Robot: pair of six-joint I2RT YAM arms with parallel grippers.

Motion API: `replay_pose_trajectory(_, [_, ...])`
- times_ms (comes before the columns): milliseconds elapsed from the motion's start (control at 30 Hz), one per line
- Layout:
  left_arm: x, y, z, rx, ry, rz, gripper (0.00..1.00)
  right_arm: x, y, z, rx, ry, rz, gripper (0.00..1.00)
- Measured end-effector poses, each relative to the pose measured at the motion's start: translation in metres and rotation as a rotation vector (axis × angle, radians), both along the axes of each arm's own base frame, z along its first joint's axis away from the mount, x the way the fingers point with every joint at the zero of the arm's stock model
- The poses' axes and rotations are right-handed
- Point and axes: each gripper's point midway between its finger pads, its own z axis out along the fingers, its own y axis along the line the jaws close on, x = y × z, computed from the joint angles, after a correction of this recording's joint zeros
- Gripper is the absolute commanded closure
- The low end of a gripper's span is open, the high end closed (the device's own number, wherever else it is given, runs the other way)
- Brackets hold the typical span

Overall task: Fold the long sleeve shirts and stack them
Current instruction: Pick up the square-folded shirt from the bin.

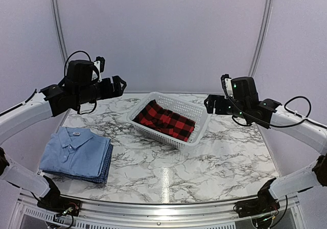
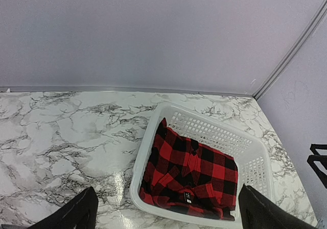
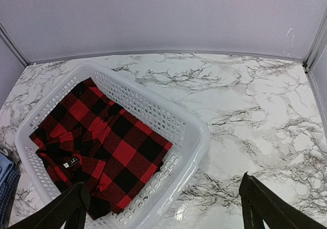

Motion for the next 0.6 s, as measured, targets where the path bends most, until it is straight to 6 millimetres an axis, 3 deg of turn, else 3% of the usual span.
replay_pose_trajectory(367, [0.001, 0.001, 0.0, -0.001, 0.001, 0.007, 0.01, 0.003, 0.005, -0.005, -0.013, 0.018, 0.013, 0.02])
replay_pose_trajectory(600, [0.004, -0.003, -0.023, 0.017, 0.049, 0.005, 0.01, 0.028, 0.05, -0.028, -0.073, 0.08, 0.098, 0.02])
